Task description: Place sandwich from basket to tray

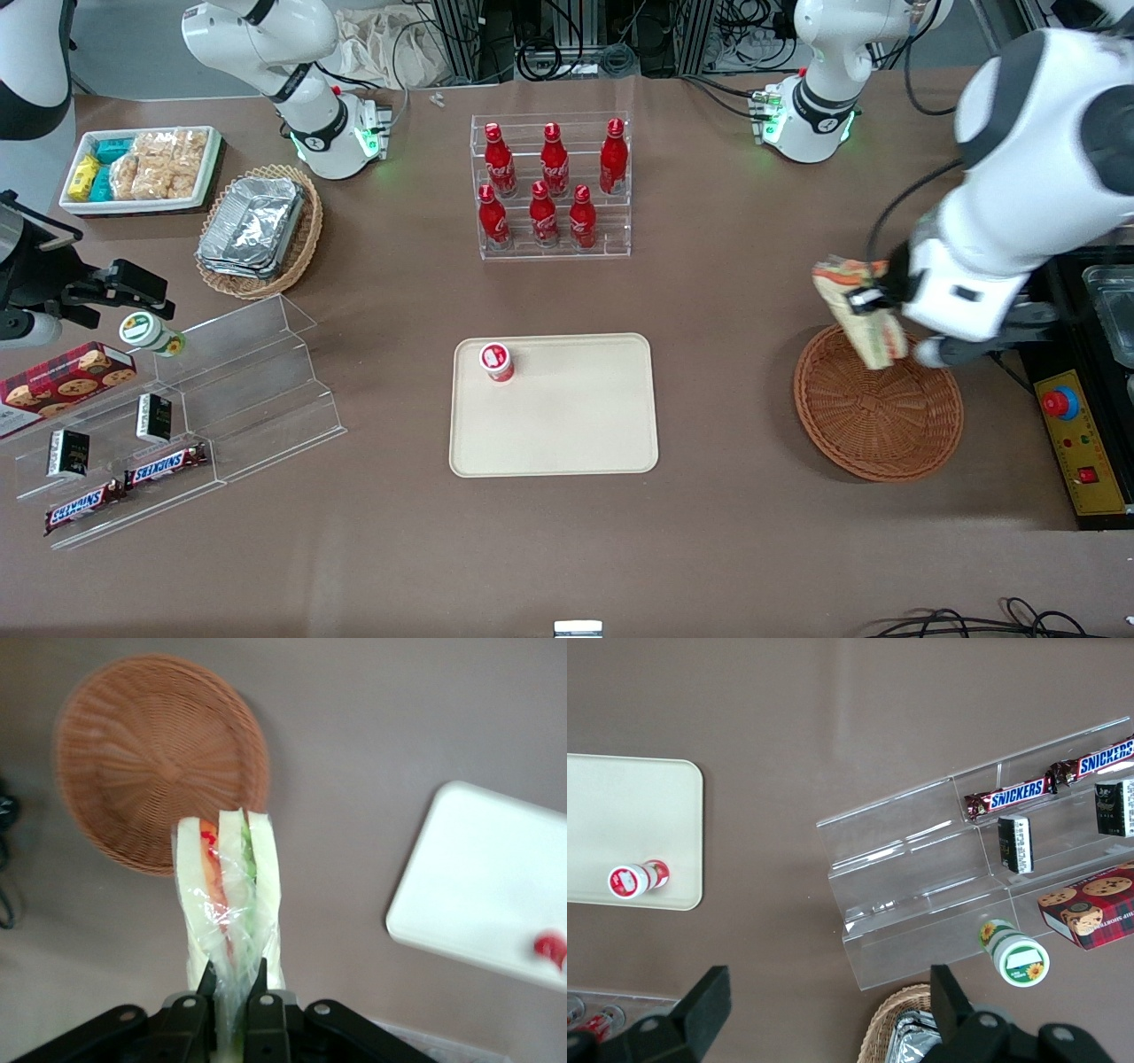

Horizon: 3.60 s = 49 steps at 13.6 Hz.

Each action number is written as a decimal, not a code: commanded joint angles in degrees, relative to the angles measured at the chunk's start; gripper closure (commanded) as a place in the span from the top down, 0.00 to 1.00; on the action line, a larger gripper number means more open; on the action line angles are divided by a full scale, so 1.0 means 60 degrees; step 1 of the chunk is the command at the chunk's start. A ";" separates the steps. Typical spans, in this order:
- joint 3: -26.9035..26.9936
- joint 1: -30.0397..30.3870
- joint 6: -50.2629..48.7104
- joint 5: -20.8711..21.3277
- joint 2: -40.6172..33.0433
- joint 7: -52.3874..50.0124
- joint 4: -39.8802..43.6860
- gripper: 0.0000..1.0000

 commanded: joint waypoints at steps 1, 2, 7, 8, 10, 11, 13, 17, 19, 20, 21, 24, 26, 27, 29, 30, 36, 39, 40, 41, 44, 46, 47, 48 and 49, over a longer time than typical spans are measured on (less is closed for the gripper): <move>-0.0374 -0.0833 0.0111 0.0211 0.0668 0.0278 0.0301 0.00; -0.0360 -0.1200 0.0606 0.0226 0.0830 0.0264 0.0301 0.00; -0.0360 -0.2770 0.3242 0.1690 0.2732 0.0059 0.0213 0.00; -0.0345 -0.2800 0.3827 0.1676 0.3084 0.0073 0.0199 0.00; -0.0345 -0.2946 0.4796 0.1734 0.3802 0.0073 0.0198 0.00; -0.0345 -0.3005 0.5221 0.1778 0.4139 0.0088 0.0184 0.00; -0.0316 -0.3078 0.5896 0.1851 0.4740 0.0175 0.0184 0.00; -0.0316 -0.3137 0.6484 0.2364 0.5547 0.0088 0.0184 0.00; -0.0316 -0.3137 0.6645 0.2350 0.5739 0.0088 0.0184 0.06; -0.0316 -0.3137 0.6660 0.2277 0.5754 0.0074 0.0184 0.36; -0.0316 -0.3123 0.6660 0.2233 0.5783 0.0088 0.0184 0.83; -0.0316 -0.3108 0.6064 0.2204 0.5448 -0.0494 0.0198 0.99; -0.0345 -0.3035 0.4821 0.2189 0.4834 -0.0557 0.0271 0.99; -0.0345 -0.2977 0.4162 0.2174 0.4367 -0.0455 0.0272 0.99; -0.0360 -0.2670 0.2902 0.2058 0.3415 0.0143 0.0272 0.99; -0.0360 -0.2451 0.2403 0.1810 0.2946 0.0509 0.0272 0.99; -0.0331 -0.0752 0.0246 0.1603 0.0703 0.2546 0.0286 0.99; -0.0316 0.0157 -0.0573 0.1588 -0.0263 0.3252 0.0272 0.99; -0.0316 0.0246 -0.0808 0.1603 -0.0397 0.3238 0.0272 0.99; -0.0287 0.0247 -0.0926 0.1719 -0.0456 0.3107 0.0257 0.99; -0.0301 0.0787 -0.1016 0.1574 -0.0530 0.3033 0.0315 1.00; -0.0301 0.1196 -0.0957 0.1237 -0.0589 0.2856 0.0330 1.00; -0.0301 0.1344 -0.0957 0.1237 -0.0603 0.2871 0.0330 1.00; -0.0301 0.1447 -0.0942 0.1208 -0.0618 0.2900 0.0330 1.00; -0.0316 0.1622 -0.0942 0.1178 -0.0604 0.2915 0.0345 1.00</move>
